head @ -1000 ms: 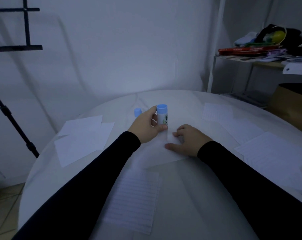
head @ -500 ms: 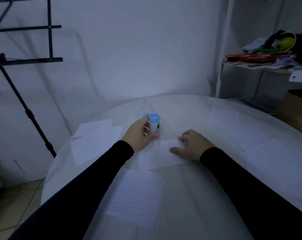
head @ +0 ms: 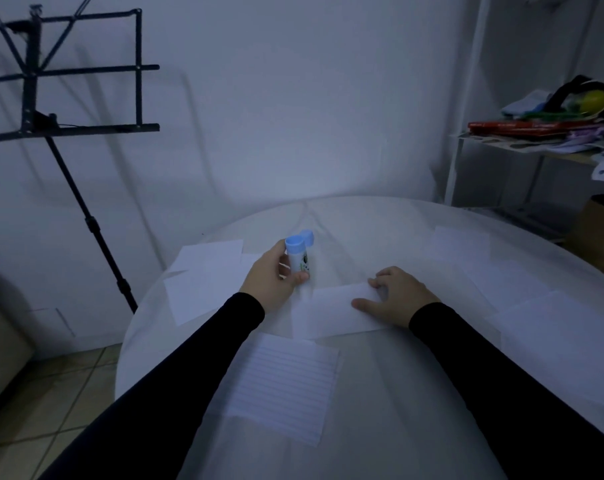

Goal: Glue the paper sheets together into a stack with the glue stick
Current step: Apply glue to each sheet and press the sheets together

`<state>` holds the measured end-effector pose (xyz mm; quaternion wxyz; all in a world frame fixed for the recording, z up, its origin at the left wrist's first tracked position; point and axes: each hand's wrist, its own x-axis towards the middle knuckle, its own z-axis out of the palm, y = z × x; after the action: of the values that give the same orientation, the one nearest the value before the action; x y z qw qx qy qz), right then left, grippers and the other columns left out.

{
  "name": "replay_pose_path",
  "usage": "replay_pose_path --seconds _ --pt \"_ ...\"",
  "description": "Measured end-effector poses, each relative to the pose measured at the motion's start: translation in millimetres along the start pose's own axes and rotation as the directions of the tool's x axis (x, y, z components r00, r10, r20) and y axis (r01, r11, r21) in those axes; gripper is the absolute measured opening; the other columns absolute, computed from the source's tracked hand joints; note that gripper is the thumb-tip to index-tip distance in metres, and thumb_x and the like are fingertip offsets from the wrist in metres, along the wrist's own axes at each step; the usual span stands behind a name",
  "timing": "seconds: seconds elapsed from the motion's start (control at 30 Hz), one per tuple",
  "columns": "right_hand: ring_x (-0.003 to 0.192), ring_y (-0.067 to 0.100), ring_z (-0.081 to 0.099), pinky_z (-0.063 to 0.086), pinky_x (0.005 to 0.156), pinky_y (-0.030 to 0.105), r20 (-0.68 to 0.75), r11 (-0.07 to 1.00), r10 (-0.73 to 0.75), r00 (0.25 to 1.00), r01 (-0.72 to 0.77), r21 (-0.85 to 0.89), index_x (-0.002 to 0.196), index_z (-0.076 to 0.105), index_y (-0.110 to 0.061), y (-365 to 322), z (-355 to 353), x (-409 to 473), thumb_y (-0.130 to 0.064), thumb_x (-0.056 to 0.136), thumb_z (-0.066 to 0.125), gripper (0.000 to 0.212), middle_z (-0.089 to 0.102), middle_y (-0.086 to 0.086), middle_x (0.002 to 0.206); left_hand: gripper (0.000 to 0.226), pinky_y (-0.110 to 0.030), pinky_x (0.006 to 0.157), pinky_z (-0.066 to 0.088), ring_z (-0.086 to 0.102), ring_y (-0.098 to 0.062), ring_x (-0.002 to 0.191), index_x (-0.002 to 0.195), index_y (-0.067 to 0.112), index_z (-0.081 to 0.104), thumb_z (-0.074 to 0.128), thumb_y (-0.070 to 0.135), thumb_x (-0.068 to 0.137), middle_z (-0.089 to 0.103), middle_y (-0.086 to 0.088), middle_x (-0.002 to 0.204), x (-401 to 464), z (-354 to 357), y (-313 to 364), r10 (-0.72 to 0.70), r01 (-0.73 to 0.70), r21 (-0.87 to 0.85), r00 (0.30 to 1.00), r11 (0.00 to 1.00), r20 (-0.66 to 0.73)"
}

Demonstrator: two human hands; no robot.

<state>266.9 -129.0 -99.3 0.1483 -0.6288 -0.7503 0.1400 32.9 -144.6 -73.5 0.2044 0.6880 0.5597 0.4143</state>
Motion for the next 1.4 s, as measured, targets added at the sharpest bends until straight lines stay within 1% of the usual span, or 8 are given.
replay_pose_path --seconds 0.4,0.47,0.6,0.8,0.9,1.03,1.13,1.4 --pt "0.13 0.016 0.041 0.03 0.11 0.036 -0.018 1.0 -0.006 1.0 0.006 -0.004 0.134 0.051 -0.02 0.6 2.2 -1.5 -0.065 0.078 0.057 0.071 0.039 -0.004 0.142 0.075 -0.009 0.064 0.039 0.058 -0.002 0.079 0.139 0.029 0.027 0.07 0.01 0.081 0.06 0.004 0.093 -3.6 -11.2 10.4 0.019 -0.02 0.064 0.999 0.998 0.026" --pt "0.131 0.016 0.04 0.029 0.111 0.036 -0.02 1.0 -0.008 1.0 0.008 -0.013 0.134 0.051 -0.02 0.1 2.3 -1.5 -0.064 0.079 0.057 0.071 0.039 -0.003 0.143 0.063 -0.008 0.06 0.037 0.054 -0.005 0.073 0.125 0.028 0.039 0.074 0.01 0.076 0.058 -0.001 0.091 -2.2 -19.4 14.2 0.096 -0.11 0.209 0.993 0.972 0.074" --pt "0.132 0.016 0.038 0.029 0.111 0.038 -0.01 1.0 -0.009 1.0 0.009 -0.021 0.134 0.05 -0.02 0.6 1.4 -1.4 -0.064 0.079 0.056 0.071 0.038 -0.003 0.144 0.032 -0.024 0.069 0.036 0.052 -0.022 0.087 0.092 0.021 0.054 0.078 0.021 0.07 0.05 -0.002 0.094 4.0 -33.5 25.5 0.073 -0.141 0.512 0.986 0.847 0.151" --pt "0.134 0.016 0.037 0.027 0.112 0.038 0.002 1.0 -0.004 1.0 0.004 -0.029 0.135 0.049 -0.019 0.8 0.9 -1.4 -0.065 0.079 0.055 0.073 0.038 -0.002 0.146 0.036 -0.04 0.097 0.029 0.046 -0.022 0.114 0.118 0.031 0.06 0.061 0.044 0.085 0.053 0.003 0.118 5.8 -41.1 29.3 -0.07 -0.119 0.918 0.985 0.379 0.156" --pt "0.133 0.017 0.038 0.028 0.112 0.037 0.002 1.0 0.001 1.0 -0.001 -0.016 0.134 0.051 -0.018 1.6 0.6 -1.2 -0.065 0.079 0.056 0.073 0.039 -0.001 0.145 0.032 -0.04 0.093 0.029 0.05 -0.022 0.11 0.115 0.029 0.061 0.054 0.047 0.09 0.054 0.003 0.114 10.0 -46.4 20.0 -0.028 0.019 0.811 1.0 0.584 -0.003" --pt "0.131 0.018 0.041 0.03 0.11 0.036 -0.004 1.0 -0.003 1.0 0.003 -0.013 0.133 0.051 -0.017 0.4 -0.3 -2.5 -0.064 0.079 0.057 0.072 0.041 -0.001 0.143 0.034 -0.031 0.073 0.037 0.057 -0.025 0.09 0.107 0.013 0.058 0.052 0.043 0.094 0.058 -0.006 0.098 12.7 -28.2 2.3 -0.176 0.2 0.293 0.979 0.935 -0.108" --pt "0.131 0.018 0.04 0.03 0.11 0.036 -0.001 1.0 0.004 1.0 -0.004 -0.012 0.134 0.05 -0.017 -0.1 0.1 -2.4 -0.064 0.079 0.057 0.073 0.04 -0.002 0.143 0.027 -0.026 0.071 0.038 0.053 -0.018 0.084 0.104 0.014 0.054 0.064 0.034 0.089 0.056 0.0 0.099 10.9 -6.7 -2.6 -0.192 0.196 0.038 0.978 0.98 -0.08" --pt "0.131 0.02 0.041 0.03 0.111 0.036 0.002 1.0 0.004 1.0 -0.004 0.0 0.135 0.049 -0.015 0.2 -2.0 -2.9 -0.063 0.079 0.058 0.075 0.04 0.002 0.144 0.022 -0.023 0.071 0.038 0.057 -0.017 0.081 0.098 0.018 0.056 0.071 0.028 0.084 0.061 0.0 0.095 32.5 20.3 -8.2 -0.245 0.229 -0.095 0.944 0.969 -0.221"
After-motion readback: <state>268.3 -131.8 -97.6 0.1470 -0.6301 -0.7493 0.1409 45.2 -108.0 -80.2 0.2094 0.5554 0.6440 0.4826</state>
